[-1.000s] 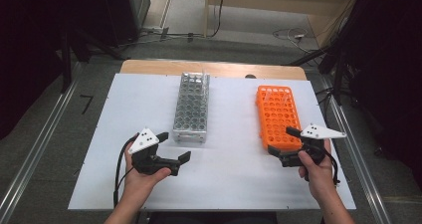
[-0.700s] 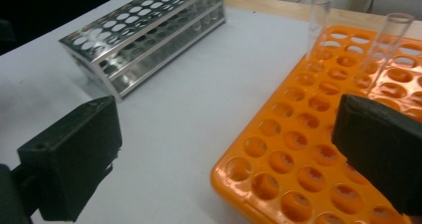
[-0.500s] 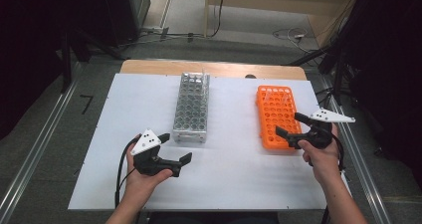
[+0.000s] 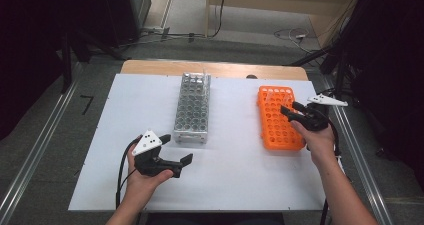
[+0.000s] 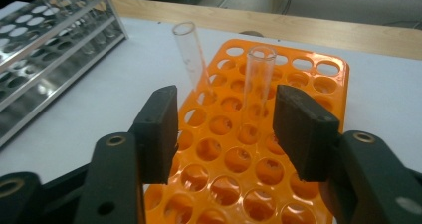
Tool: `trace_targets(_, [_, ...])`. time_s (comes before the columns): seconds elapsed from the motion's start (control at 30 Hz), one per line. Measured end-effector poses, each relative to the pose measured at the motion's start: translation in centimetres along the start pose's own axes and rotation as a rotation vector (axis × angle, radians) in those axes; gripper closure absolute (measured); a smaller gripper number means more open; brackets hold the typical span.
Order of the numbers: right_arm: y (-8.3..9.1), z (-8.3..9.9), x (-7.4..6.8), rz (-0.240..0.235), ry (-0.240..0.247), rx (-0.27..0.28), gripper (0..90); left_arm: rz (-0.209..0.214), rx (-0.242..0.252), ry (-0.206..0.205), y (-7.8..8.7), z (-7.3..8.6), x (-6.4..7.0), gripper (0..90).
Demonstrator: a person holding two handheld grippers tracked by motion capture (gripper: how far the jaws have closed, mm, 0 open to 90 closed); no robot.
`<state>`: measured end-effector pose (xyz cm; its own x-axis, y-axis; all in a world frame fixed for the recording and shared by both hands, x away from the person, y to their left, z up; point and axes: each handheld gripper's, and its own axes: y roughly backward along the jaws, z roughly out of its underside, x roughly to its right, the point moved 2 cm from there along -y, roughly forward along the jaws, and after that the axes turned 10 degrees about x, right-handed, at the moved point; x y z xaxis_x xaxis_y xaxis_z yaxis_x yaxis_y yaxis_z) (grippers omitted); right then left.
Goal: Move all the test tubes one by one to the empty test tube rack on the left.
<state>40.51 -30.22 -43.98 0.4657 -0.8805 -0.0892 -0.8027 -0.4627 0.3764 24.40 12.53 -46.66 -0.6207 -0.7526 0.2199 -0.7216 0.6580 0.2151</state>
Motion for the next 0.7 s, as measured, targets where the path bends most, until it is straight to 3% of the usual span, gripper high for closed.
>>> trace_targets(0.17, [-1.9,0.3,0.9,0.020,-0.038,-0.040,49.2,0.007,-0.010,-0.004,-0.3,0.1,0.2,0.0])
trace_targets(0.37, [-3.3,0.7,1.6,0.056,-0.046,-0.082,55.4,0.015,-0.017,-0.006,-0.5,0.3,0.3,0.0])
trace_targets(0.5, [-3.9,1.0,1.9,0.047,-0.079,-0.089,59.2,0.017,-0.011,-0.005,-0.6,0.2,0.4,0.0])
trace_targets(0.7, [-4.7,0.9,1.8,0.053,-0.052,-0.118,63.8,0.018,-0.013,-0.009,-0.4,0.2,0.5,0.0])
